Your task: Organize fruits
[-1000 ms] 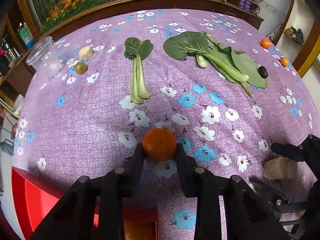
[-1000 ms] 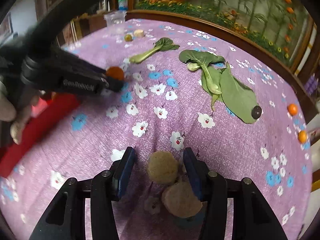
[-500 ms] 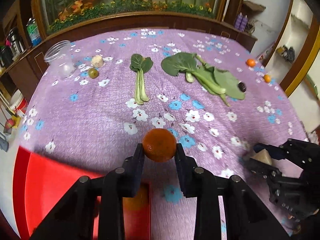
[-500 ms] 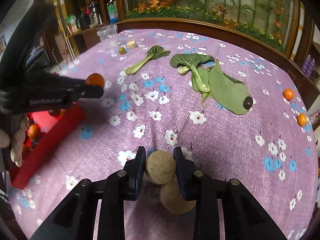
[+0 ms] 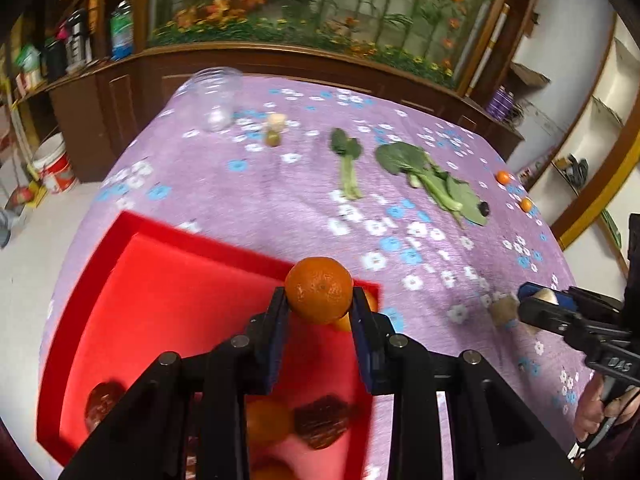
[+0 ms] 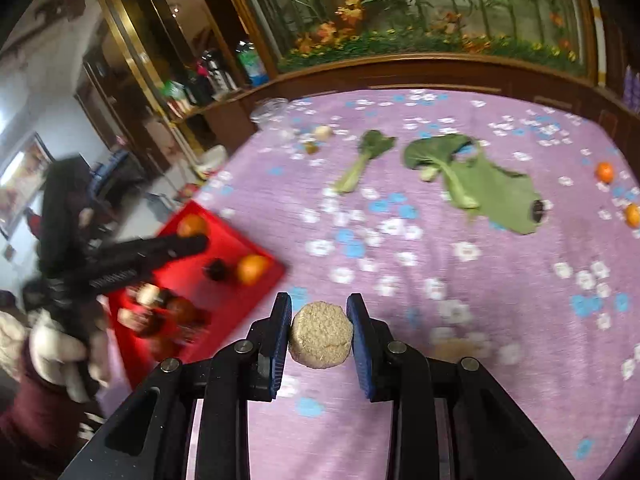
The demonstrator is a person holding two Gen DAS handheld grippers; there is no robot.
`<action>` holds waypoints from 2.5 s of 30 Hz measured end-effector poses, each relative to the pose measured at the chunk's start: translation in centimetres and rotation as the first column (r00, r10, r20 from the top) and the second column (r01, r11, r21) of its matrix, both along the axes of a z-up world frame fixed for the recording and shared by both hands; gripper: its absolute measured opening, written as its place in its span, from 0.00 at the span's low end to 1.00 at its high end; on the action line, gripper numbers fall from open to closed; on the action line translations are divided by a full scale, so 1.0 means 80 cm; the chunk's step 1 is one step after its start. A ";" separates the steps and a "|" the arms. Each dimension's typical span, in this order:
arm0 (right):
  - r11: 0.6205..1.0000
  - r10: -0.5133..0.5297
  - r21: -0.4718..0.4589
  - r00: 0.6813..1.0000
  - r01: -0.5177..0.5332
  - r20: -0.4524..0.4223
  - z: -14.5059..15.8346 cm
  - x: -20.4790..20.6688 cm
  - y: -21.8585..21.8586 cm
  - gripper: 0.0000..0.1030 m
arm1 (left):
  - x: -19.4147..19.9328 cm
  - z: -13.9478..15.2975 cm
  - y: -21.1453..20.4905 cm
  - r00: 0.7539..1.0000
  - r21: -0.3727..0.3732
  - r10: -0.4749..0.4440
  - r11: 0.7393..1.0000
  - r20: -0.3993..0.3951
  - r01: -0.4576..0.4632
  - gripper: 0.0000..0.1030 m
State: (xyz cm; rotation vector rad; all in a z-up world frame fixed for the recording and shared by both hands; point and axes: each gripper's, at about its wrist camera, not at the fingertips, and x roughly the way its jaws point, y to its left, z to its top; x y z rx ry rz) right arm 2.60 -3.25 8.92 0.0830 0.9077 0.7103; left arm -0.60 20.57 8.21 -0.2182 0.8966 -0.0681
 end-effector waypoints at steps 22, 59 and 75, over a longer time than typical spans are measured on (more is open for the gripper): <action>0.970 0.184 -0.159 0.983 -0.185 -0.021 -0.064 -0.021 0.210 0.31 | 0.013 -0.063 0.116 0.964 -0.023 0.220 0.974 -0.148 -0.226 0.29; 0.986 -0.169 -0.002 0.985 0.169 0.037 -0.045 -0.117 0.010 0.60 | -0.158 0.051 -0.091 0.956 0.237 0.173 0.944 0.238 -0.230 0.84; 0.980 -0.197 0.025 0.979 0.196 0.045 -0.041 -0.132 -0.022 0.61 | -0.166 0.051 -0.128 0.967 0.283 0.121 0.941 0.226 -0.184 0.84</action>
